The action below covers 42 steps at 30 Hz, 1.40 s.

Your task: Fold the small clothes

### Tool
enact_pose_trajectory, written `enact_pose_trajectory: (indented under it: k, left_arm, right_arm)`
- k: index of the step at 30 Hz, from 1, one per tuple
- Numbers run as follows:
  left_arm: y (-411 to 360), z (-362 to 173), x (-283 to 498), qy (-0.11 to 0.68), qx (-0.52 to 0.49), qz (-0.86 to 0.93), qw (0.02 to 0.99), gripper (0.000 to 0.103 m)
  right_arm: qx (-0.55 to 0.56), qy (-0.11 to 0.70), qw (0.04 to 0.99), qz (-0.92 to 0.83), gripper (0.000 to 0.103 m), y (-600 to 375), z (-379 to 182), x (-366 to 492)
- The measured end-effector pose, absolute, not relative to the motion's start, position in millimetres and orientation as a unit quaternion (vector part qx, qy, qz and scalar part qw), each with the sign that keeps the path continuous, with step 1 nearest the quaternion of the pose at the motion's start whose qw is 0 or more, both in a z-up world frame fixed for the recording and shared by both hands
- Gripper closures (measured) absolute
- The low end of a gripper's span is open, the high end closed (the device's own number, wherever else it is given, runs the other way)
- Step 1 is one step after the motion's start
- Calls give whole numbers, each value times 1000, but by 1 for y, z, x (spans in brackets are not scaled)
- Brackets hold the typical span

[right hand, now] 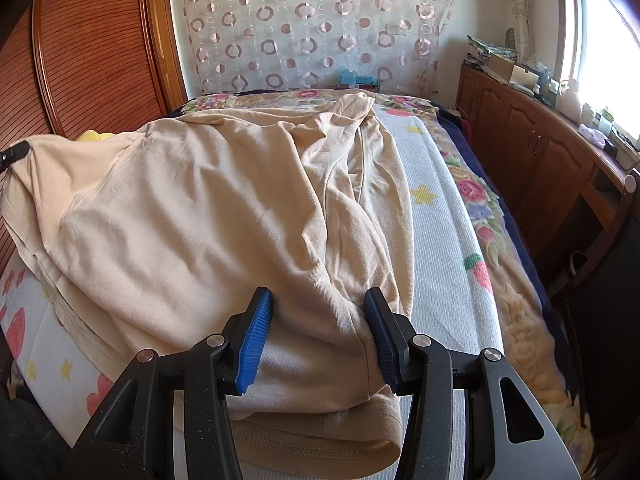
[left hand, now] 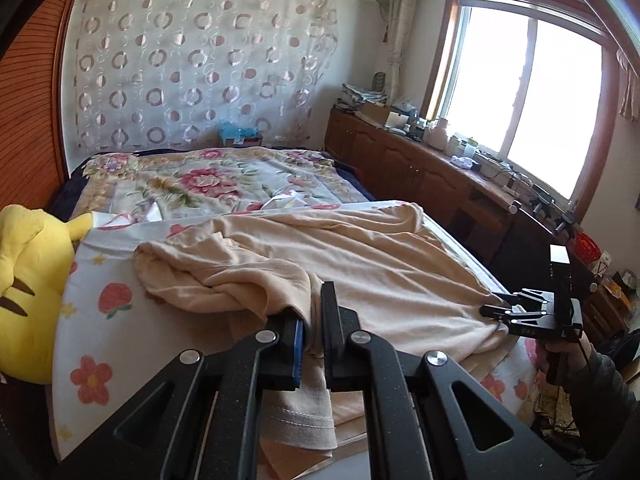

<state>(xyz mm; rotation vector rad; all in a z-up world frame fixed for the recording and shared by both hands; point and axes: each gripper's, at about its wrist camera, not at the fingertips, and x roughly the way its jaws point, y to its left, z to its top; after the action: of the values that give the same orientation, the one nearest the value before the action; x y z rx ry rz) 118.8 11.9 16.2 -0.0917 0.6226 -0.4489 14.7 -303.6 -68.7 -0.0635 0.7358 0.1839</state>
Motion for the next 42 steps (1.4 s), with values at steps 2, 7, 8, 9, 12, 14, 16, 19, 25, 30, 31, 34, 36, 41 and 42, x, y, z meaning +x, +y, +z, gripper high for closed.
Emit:
enact_pose_trajectory:
  k: [2, 7, 8, 9, 12, 14, 16, 19, 25, 30, 31, 34, 36, 41, 42]
  left_arm:
    - [-3, 21, 122, 302, -42, -232, 924, 95]
    - [-40, 41, 129, 291, -32, -266, 918, 95]
    - [-48, 46, 129, 288, -27, -273, 918, 95]
    - [-53, 49, 129, 285, -23, -279, 917, 95]
    - [-76, 59, 125, 280, -12, -298, 912, 95]
    - [-87, 58, 124, 287, -8, -305, 908, 95]
    - [-90, 50, 127, 309, -4, -305, 901, 88]
    - [-83, 38, 128, 317, -13, -313, 895, 62]
    - [-57, 29, 115, 313, -20, -274, 909, 23]
    - [-33, 19, 105, 310, -22, -230, 922, 20]
    - [-29, 15, 104, 311, -22, -223, 924, 20]
    - [-20, 7, 102, 316, -18, -204, 926, 20]
    - [-14, 2, 100, 317, -13, -187, 930, 20]
    - [-3, -11, 98, 327, -14, -173, 929, 20]
    - [-3, -13, 97, 327, -13, -169, 930, 20]
  right_arm:
    - [-30, 359, 929, 90, 53, -304, -69, 14]
    - [-28, 359, 929, 90, 53, -303, -69, 15]
    - [-28, 359, 929, 90, 53, -303, -69, 15]
    - [-27, 359, 929, 90, 53, -303, -69, 15]
    - [-28, 358, 929, 89, 53, -302, -69, 15]
    - [-29, 358, 929, 89, 53, -302, -69, 15]
    - [-29, 358, 929, 89, 53, -303, -69, 15]
    - [-27, 358, 929, 91, 53, -303, -69, 15]
    - [-25, 358, 929, 91, 53, -303, -69, 15]
    - [-22, 358, 929, 90, 53, -303, -69, 14]
    - [-21, 357, 929, 90, 53, -303, -69, 14]
    - [-23, 356, 930, 92, 53, -304, -69, 14]
    - [-26, 346, 934, 84, 53, -304, -66, 11]
    - [-34, 332, 938, 89, 53, -297, -57, 7]
    - [-33, 329, 939, 94, 53, -294, -53, 6]
